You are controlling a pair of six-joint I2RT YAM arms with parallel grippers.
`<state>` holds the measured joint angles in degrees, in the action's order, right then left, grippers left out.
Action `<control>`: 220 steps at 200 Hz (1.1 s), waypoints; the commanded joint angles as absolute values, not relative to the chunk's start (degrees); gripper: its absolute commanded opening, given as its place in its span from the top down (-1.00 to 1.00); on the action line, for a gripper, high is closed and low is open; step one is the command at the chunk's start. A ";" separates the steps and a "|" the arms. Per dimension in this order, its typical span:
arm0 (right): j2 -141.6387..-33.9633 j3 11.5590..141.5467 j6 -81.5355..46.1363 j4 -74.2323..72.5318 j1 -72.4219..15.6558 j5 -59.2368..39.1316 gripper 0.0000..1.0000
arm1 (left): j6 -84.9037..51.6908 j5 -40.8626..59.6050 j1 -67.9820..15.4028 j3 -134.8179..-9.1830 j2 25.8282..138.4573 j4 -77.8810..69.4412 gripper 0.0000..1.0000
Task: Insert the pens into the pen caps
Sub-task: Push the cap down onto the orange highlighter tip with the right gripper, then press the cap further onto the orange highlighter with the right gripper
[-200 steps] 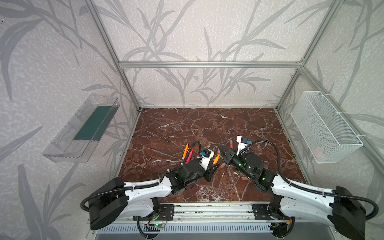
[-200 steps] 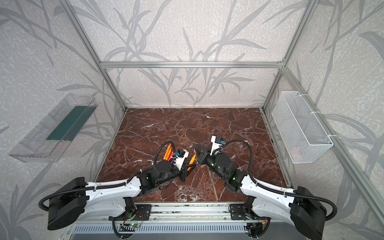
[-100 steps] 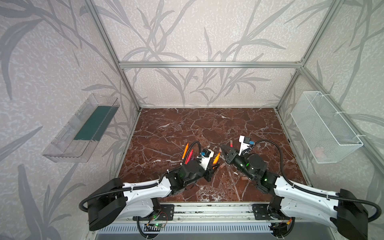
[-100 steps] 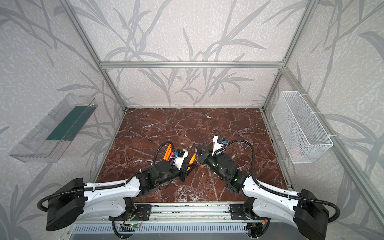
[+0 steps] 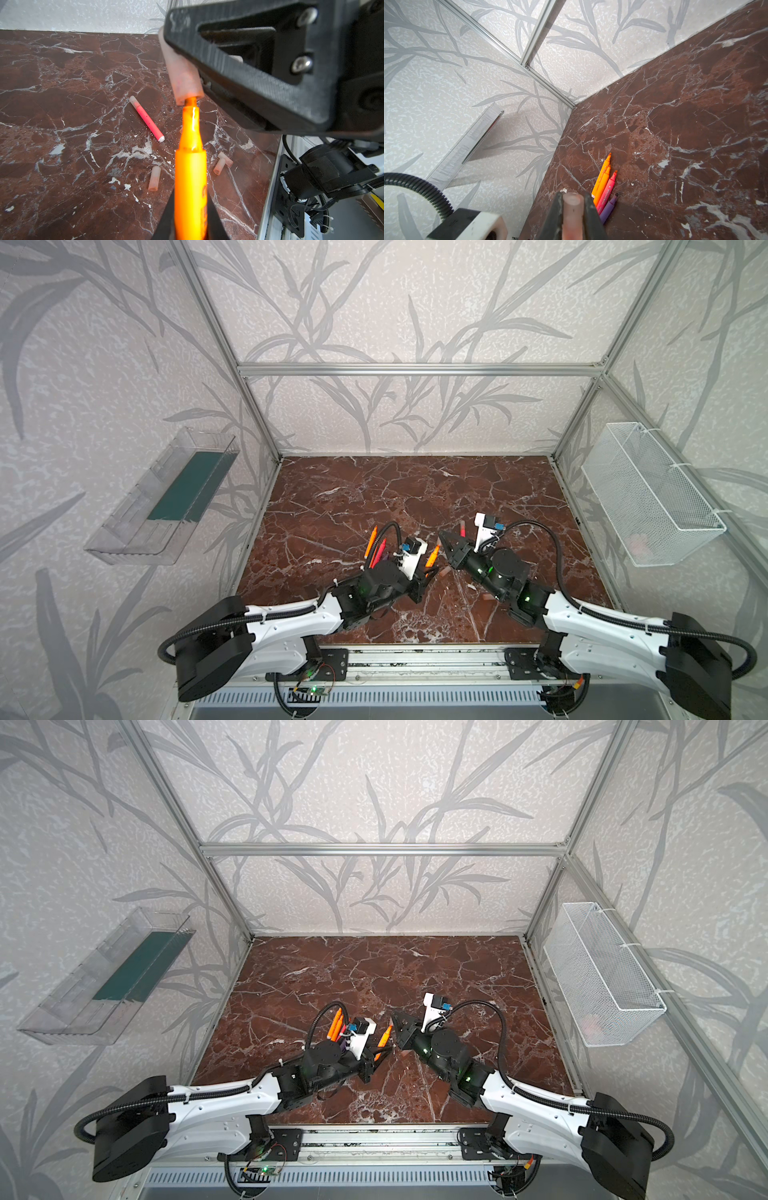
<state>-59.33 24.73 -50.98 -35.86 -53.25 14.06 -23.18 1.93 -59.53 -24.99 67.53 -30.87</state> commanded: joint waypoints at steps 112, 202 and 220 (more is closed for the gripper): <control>-61.42 21.03 -52.05 -44.97 -56.20 10.80 1.00 | -28.69 6.19 -55.29 -27.56 64.36 -33.73 1.00; -64.57 22.54 -50.59 -45.60 -56.88 8.80 0.98 | -30.90 17.06 -50.72 -25.89 62.35 -40.47 1.00; -64.95 22.26 -49.97 -46.14 -56.94 8.44 0.90 | -30.61 16.15 -50.71 -25.10 60.65 -40.17 1.00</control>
